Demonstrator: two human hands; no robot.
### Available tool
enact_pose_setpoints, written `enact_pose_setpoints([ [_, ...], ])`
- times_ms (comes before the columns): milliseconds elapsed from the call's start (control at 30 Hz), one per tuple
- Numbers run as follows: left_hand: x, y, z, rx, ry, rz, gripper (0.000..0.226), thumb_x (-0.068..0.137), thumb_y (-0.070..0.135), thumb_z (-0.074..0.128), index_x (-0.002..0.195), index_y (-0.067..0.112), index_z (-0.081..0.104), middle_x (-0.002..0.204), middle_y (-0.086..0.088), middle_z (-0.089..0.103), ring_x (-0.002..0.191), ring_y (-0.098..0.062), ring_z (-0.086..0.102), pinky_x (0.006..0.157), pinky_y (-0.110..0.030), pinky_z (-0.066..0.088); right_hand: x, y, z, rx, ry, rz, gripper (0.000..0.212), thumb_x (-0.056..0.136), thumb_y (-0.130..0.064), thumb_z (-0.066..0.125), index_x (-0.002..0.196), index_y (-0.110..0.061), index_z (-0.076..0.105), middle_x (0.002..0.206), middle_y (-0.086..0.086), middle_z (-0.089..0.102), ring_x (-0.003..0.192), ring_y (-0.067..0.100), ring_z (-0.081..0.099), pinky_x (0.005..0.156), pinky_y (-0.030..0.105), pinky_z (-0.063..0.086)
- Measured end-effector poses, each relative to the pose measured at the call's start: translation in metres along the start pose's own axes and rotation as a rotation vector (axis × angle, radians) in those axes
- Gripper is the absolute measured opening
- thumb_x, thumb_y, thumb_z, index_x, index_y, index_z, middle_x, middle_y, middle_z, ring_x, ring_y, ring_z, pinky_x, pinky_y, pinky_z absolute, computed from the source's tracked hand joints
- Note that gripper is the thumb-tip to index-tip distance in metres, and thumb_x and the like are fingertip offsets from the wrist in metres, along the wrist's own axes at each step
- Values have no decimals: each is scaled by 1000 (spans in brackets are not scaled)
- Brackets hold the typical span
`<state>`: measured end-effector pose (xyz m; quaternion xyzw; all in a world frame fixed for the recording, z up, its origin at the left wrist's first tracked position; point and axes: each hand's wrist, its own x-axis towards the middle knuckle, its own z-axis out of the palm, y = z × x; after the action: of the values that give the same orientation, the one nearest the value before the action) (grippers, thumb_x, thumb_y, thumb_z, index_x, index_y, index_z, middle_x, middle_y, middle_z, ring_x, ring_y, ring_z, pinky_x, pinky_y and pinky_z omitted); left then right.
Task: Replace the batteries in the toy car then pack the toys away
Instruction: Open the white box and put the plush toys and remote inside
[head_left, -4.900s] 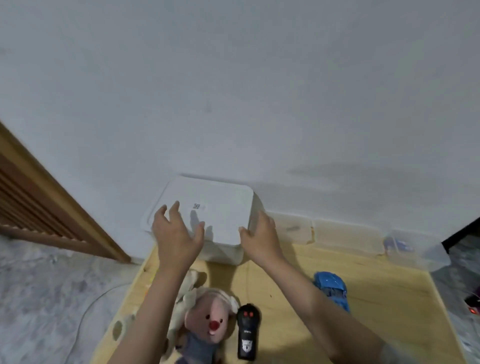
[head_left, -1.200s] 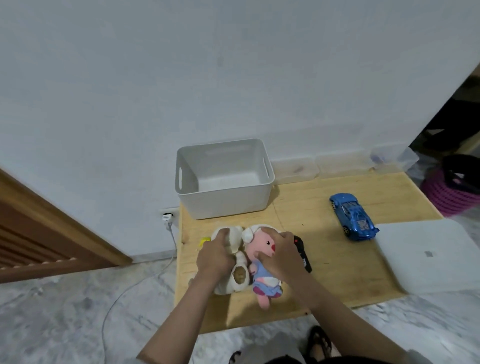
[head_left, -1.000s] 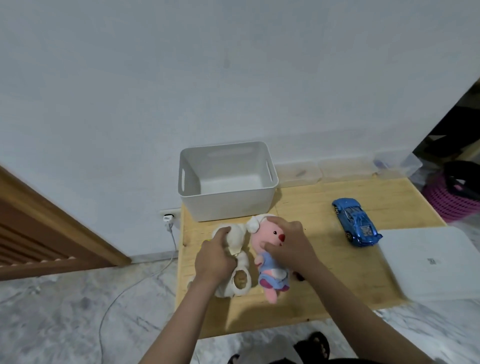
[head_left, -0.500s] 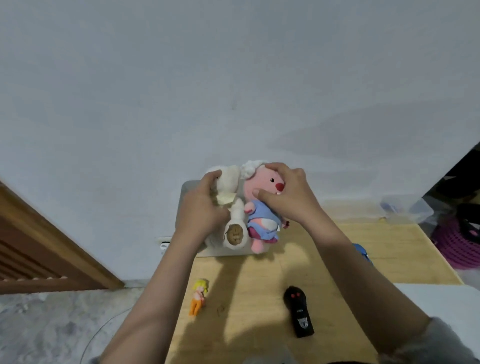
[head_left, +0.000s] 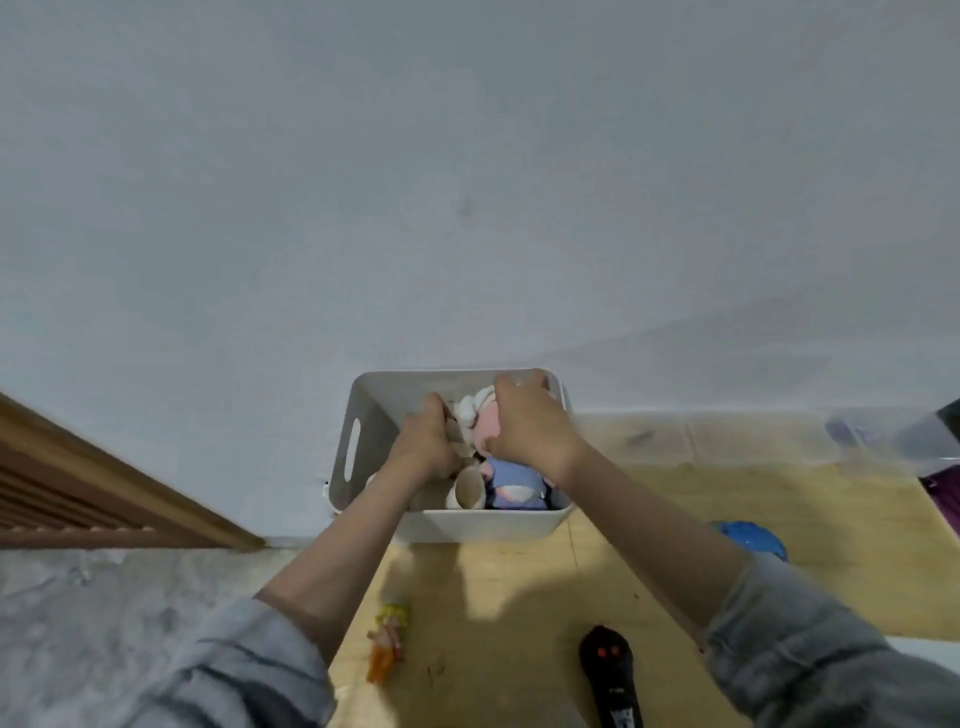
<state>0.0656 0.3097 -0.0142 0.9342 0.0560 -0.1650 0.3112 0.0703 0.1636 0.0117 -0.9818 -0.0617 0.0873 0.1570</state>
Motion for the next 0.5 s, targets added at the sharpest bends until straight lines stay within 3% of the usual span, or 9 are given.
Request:
enact_pose_setpoints([
  [167, 28, -5, 21, 181, -152, -109, 62, 75, 19, 71, 123, 13, 32, 122, -19, 50, 105, -31, 56, 77, -30, 42, 18, 1, 34, -188, -153, 35, 62, 74, -27, 68, 125, -6, 39, 122, 23, 51, 114, 36, 50, 83, 44, 52],
  [333, 32, -2, 7, 247, -260, -165, 71, 74, 30, 74, 129, 13, 34, 125, -14, 53, 113, -30, 54, 87, -33, 46, 15, 1, 21, -222, -104, 1, 47, 78, -32, 67, 116, -10, 50, 113, 13, 59, 105, 31, 58, 82, 36, 49],
  [400, 11, -1, -2, 211, -131, -101, 62, 78, 38, 70, 127, 13, 41, 126, -16, 49, 113, -34, 52, 93, -36, 46, -1, 1, 10, -149, -47, -26, 44, 83, -38, 63, 115, -11, 51, 115, 14, 55, 106, 32, 56, 83, 35, 46],
  [500, -48, -6, -3, 15, 338, 213, 43, 82, 33, 62, 120, 14, 53, 119, -14, 50, 112, -34, 49, 99, -43, 40, -44, 3, 6, 99, 243, -96, 35, 81, -35, 65, 106, -11, 58, 104, 10, 55, 100, 28, 55, 76, 33, 46],
])
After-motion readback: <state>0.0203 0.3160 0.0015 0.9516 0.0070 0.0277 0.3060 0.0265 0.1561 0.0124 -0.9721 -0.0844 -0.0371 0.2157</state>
